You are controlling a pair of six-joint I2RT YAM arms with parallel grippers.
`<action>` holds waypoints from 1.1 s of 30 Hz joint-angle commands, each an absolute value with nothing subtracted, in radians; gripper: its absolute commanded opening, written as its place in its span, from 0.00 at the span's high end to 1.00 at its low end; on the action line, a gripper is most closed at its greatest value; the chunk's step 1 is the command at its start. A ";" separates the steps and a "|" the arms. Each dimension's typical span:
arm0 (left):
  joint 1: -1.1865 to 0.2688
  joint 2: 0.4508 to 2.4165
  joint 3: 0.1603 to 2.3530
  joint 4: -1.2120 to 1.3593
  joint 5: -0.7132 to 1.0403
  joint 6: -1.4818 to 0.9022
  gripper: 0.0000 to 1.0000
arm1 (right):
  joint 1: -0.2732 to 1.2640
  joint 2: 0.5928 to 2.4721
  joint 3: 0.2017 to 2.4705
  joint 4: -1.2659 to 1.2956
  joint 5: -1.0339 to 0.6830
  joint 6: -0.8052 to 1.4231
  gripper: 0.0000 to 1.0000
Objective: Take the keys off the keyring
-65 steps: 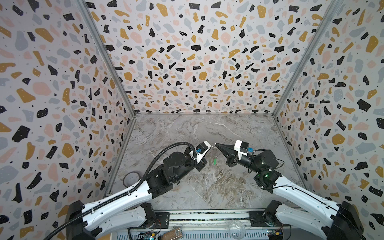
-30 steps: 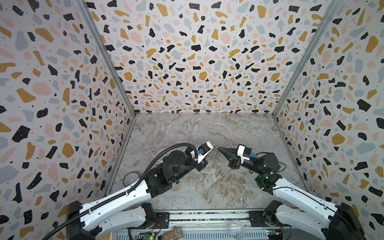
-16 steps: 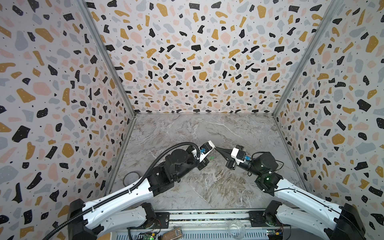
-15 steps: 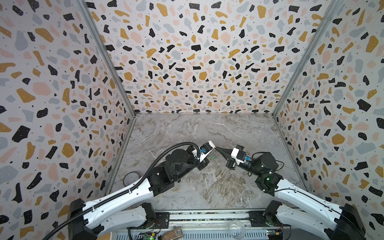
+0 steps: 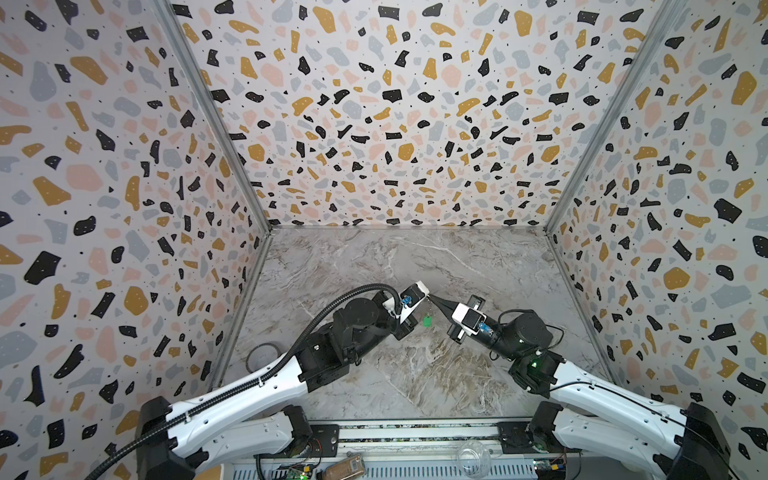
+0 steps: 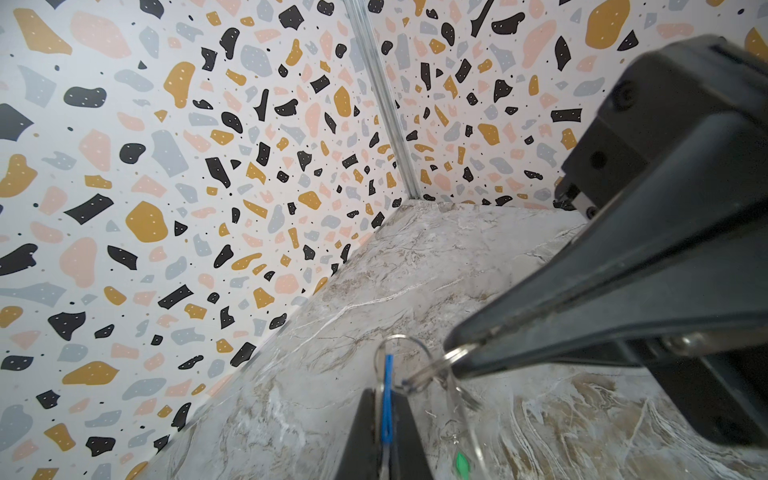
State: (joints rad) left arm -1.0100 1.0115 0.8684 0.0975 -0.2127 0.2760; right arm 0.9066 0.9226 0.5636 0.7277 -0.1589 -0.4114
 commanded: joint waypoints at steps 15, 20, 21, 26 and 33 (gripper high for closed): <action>-1.005 1.016 0.877 0.153 -0.242 0.252 1.00 | 0.938 0.869 0.535 0.858 -0.030 -0.477 1.00; -1.005 1.018 0.868 0.170 -0.217 0.246 1.00 | 0.939 0.859 0.517 0.894 -0.035 -0.465 1.00; -1.005 1.019 0.867 0.176 -0.206 0.245 1.00 | 0.937 0.858 0.515 0.899 -0.038 -0.463 1.00; -1.005 1.035 0.875 0.189 -0.149 0.247 1.00 | 0.936 0.857 0.505 0.928 -0.063 -0.437 1.00; -1.006 1.043 0.877 0.190 -0.119 0.252 1.00 | 0.922 0.857 0.503 0.932 -0.095 -0.405 1.00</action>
